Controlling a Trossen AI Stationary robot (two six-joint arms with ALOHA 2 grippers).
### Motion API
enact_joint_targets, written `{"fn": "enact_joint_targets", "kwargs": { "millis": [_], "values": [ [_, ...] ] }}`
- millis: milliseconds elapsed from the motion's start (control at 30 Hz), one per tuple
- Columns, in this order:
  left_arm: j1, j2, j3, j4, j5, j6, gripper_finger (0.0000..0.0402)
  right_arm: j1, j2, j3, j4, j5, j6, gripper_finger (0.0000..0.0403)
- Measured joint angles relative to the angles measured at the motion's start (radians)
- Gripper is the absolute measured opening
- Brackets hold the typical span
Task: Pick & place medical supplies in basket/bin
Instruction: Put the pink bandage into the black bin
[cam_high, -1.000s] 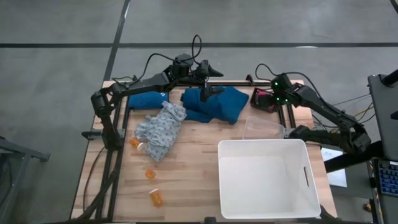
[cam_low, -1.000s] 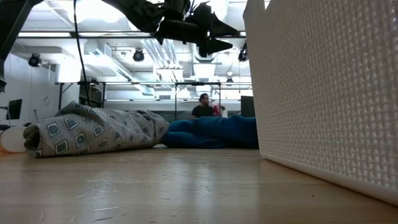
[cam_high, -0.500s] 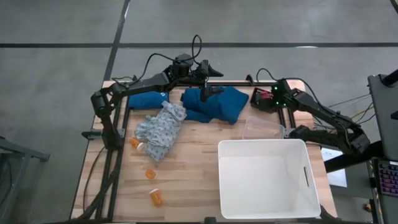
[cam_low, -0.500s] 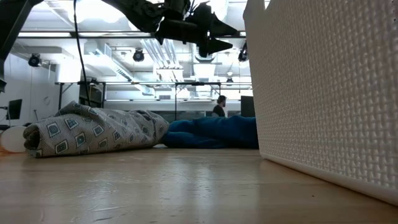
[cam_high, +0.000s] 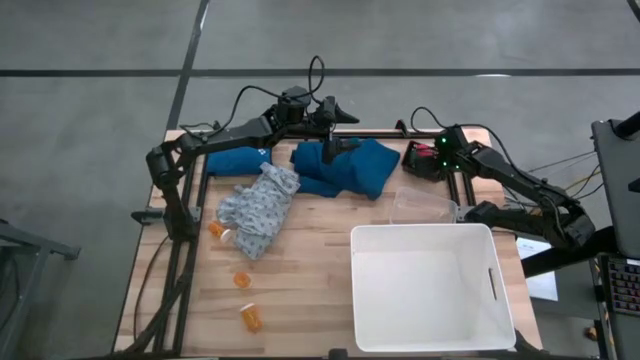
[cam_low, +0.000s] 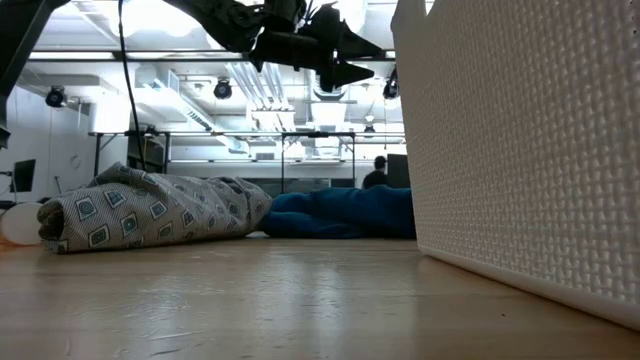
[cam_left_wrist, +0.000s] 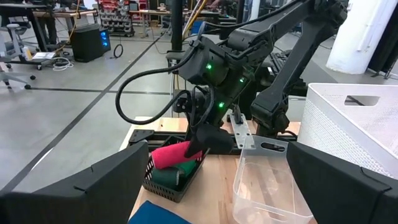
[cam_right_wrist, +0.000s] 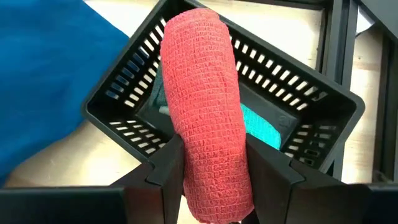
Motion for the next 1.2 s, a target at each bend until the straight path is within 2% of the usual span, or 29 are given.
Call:
{"fn": "enact_joint_targets", "kwargs": {
  "millis": [800,933,1200],
  "values": [
    [0.000,0.000,0.000,0.000,0.000,0.003,0.0388,0.000,0.000,-0.002,0.008,-0.017,-0.008,0.0145],
    [0.000,0.000,0.000,0.000,0.000,0.003,0.0386,0.000,0.000,-0.002,0.019,-0.017,-0.008,0.0171],
    [0.000,0.000,0.000,0.000,0.000,0.003,0.0388,0.000,0.000,-0.002,0.041,-0.016,-0.004,0.0253]
  ]
}}
